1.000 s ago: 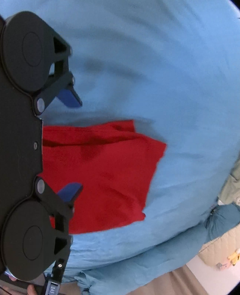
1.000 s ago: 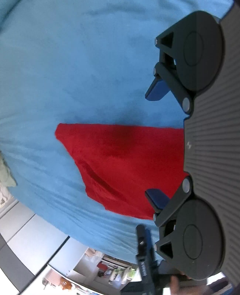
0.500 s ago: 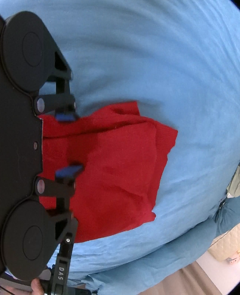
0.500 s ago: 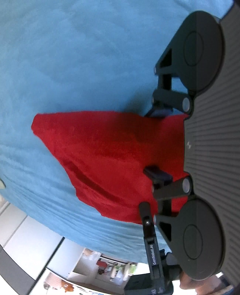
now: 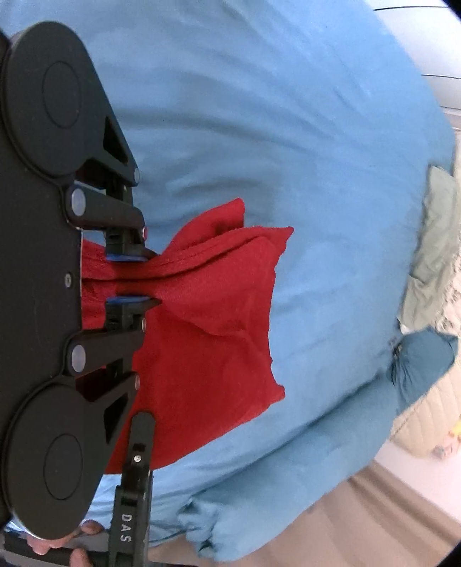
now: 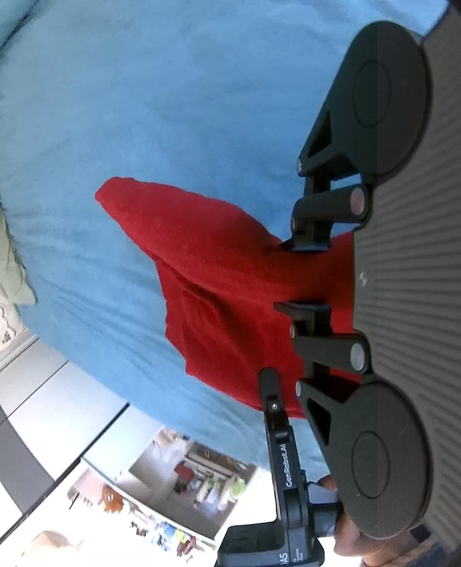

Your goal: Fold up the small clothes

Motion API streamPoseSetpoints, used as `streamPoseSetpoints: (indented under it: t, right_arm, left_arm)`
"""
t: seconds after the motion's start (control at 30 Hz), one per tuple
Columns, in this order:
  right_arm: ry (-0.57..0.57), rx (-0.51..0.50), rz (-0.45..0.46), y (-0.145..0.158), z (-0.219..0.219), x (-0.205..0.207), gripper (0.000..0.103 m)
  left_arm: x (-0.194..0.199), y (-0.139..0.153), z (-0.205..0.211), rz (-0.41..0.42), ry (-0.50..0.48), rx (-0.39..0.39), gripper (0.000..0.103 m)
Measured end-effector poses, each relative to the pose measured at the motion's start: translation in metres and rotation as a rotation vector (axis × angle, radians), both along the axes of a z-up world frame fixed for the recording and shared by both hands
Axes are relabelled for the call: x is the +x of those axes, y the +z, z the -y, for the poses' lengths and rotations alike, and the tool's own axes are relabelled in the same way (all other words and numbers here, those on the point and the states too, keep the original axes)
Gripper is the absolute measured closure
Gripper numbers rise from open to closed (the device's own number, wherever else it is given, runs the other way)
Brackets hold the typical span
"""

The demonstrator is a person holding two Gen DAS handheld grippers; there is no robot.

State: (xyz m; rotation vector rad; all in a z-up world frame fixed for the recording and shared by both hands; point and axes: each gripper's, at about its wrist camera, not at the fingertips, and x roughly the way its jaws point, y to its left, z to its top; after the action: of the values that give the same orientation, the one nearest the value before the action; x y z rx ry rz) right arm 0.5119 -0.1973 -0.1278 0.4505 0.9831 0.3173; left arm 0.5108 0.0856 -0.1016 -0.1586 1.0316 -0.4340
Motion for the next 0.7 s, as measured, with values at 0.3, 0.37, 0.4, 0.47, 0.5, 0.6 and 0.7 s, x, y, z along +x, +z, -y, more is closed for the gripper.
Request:
streamPoseSetpoints:
  t: [0.3,0.37,0.4,0.47,0.5,0.6,0.7]
  right_arm:
    - [0.039,-0.002,-0.029,-0.010,-0.013,-0.110,0.063]
    - [0.036,-0.008,-0.039,-0.036,-0.018,-0.122,0.062]
    - [0.038,-0.017,-0.039,-0.049,-0.020,-0.130,0.062]
    - [0.012,-0.031,-0.059,-0.075,-0.020,-0.139,0.061]
    - [0.001,-0.039,-0.059,-0.084,-0.019,-0.142,0.060]
    - [-0.024,-0.024,-0.036,-0.099,-0.012,-0.150,0.058]
    - [-0.014,-0.015,-0.008,-0.105,-0.015,-0.150,0.056]
  left_arm:
    - [-0.113,-0.025,-0.009,-0.042,0.066,0.030,0.084]
    - [-0.125,-0.046,-0.011,-0.060,0.087,0.039,0.084]
    - [-0.129,-0.059,-0.011,-0.071,0.096,0.044,0.084]
    - [-0.137,-0.077,-0.010,-0.072,0.112,0.078,0.084]
    - [-0.140,-0.082,-0.008,-0.056,0.114,0.083,0.083]
    - [-0.144,-0.085,-0.004,-0.016,0.121,0.083,0.081]
    - [-0.149,-0.093,-0.001,0.025,0.113,0.108,0.079]
